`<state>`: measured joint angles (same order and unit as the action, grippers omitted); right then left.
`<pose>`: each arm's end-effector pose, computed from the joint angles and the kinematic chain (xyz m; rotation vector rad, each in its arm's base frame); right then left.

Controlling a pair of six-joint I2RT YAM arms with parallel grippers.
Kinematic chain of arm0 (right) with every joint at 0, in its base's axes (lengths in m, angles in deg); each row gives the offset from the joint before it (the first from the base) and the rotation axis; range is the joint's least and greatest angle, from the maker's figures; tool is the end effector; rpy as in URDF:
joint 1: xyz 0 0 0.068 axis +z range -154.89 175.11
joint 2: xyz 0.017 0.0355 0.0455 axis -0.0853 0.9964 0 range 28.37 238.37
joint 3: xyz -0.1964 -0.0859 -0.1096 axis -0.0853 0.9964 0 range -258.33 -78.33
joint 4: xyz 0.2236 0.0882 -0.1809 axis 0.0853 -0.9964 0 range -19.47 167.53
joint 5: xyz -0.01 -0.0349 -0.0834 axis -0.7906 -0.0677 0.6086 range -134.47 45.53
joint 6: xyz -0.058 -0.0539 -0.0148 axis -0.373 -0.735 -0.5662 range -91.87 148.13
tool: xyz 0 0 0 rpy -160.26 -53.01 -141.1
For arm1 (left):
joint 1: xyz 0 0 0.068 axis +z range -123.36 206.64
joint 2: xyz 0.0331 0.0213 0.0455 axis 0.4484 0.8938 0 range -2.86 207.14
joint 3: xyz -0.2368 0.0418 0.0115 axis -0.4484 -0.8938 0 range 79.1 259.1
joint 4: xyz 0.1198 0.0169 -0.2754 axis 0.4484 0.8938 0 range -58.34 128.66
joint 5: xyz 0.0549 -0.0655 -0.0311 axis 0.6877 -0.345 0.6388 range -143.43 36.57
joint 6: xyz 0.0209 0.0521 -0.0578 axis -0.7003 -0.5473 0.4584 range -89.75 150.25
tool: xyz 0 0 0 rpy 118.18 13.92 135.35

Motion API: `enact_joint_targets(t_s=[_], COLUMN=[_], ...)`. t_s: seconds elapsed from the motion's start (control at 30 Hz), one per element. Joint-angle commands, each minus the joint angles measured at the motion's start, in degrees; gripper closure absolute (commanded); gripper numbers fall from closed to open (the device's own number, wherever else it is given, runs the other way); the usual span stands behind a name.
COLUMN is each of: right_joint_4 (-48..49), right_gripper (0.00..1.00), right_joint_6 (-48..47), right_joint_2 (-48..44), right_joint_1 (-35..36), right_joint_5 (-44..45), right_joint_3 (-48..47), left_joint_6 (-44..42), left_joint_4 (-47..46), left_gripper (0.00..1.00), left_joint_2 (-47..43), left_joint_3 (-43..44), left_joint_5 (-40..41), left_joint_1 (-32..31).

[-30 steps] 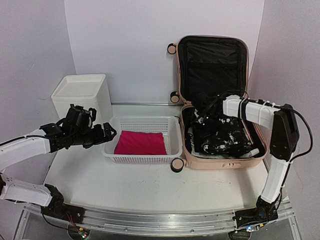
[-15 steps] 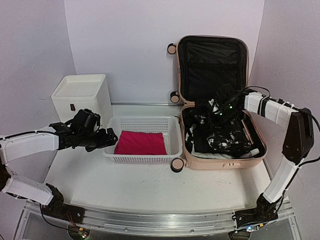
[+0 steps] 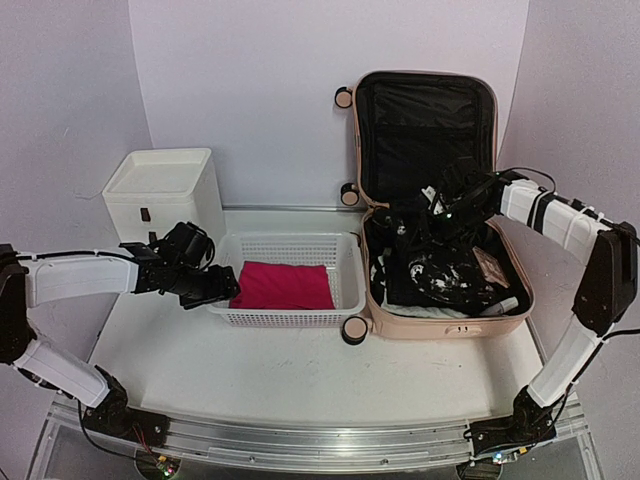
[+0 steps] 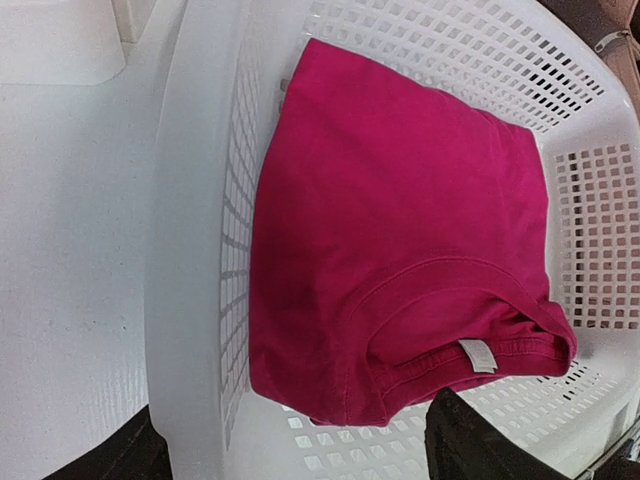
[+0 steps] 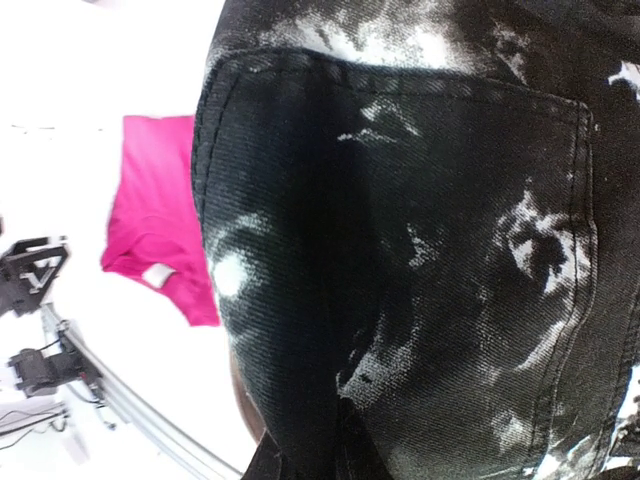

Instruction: Open, take out, and arrange the luggage

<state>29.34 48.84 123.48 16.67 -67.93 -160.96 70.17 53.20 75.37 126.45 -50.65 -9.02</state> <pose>0.3627 0.1731 0.2196 -0.1672 2.7045 0.7794 0.2760 -0.1939 0.1299 -0.1160 2.5498 -0.4831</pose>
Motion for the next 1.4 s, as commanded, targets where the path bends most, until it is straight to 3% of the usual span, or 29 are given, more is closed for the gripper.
enact_joint_targets(t_s=[0.0,0.8,1.37], right_joint_4=[7.2,18.7,28.6], right_gripper=[1.00,1.00,1.00], right_joint_6=[2.8,14.1,19.6], right_joint_2=[-3.6,12.0,26.2], right_joint_1=[1.0,18.6,25.5], right_joint_5=[-8.9,-5.1,-7.5], right_joint_3=[-4.0,-18.8,-26.9], left_joint_6=[-0.5,0.2,0.8], left_joint_4=[-1.9,-5.7,-6.6], left_gripper=[0.21,0.35,0.37], left_joint_2=[0.7,-0.2,-1.5], left_joint_3=[2.5,-0.5,-1.5], left_joint_5=[-2.6,-5.6,-6.0], left_joint_1=[0.1,0.1,0.0])
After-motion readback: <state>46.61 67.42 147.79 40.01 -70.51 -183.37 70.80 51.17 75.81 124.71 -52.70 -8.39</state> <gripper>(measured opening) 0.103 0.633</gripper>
